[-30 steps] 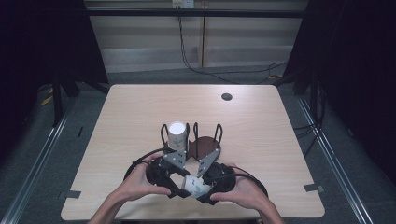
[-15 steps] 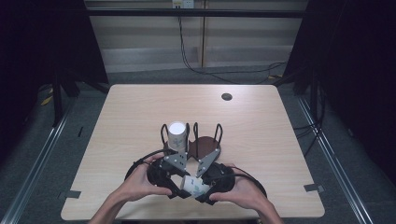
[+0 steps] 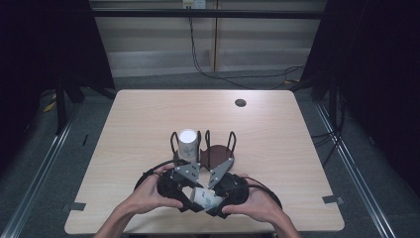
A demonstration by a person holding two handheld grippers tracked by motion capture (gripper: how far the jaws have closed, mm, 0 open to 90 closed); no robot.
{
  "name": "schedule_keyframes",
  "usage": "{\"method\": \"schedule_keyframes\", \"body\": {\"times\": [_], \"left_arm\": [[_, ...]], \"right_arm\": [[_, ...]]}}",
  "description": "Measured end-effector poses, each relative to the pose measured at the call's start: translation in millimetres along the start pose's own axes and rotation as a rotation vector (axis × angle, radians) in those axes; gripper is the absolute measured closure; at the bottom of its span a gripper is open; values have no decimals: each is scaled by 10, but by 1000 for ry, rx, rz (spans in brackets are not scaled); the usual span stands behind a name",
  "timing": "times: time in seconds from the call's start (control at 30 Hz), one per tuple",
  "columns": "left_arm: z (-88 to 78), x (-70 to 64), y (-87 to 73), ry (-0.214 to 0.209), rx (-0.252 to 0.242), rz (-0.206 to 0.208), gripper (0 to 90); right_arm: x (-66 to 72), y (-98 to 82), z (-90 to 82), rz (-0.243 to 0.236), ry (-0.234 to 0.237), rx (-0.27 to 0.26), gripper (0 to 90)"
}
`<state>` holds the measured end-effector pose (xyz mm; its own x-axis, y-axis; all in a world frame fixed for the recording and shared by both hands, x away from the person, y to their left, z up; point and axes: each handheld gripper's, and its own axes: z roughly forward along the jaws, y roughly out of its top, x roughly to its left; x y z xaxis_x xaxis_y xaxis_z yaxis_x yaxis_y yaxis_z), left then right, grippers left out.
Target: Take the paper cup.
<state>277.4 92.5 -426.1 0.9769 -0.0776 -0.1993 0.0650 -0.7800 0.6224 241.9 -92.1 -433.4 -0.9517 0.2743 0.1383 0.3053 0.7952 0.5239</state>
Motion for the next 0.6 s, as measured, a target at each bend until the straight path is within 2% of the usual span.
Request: {"method": "schedule_keyframes", "body": {"times": [0.2,0.3,0.47,0.6], "left_arm": [[-20,11,-5,10,-18,-13,360],[-38,29,-16,22,-30,-20,360],[-89,48,-42,36,-58,-35,360],[-109,49,-56,53,-72,-38,360]], "right_arm": [[-22,-26,-10,9,-3,-35,262],[-55,-57,-12,32,-3,-61,153],[-116,-115,-64,61,-12,-98,139],[-131,-139,-81,74,-26,-98,143]]}}
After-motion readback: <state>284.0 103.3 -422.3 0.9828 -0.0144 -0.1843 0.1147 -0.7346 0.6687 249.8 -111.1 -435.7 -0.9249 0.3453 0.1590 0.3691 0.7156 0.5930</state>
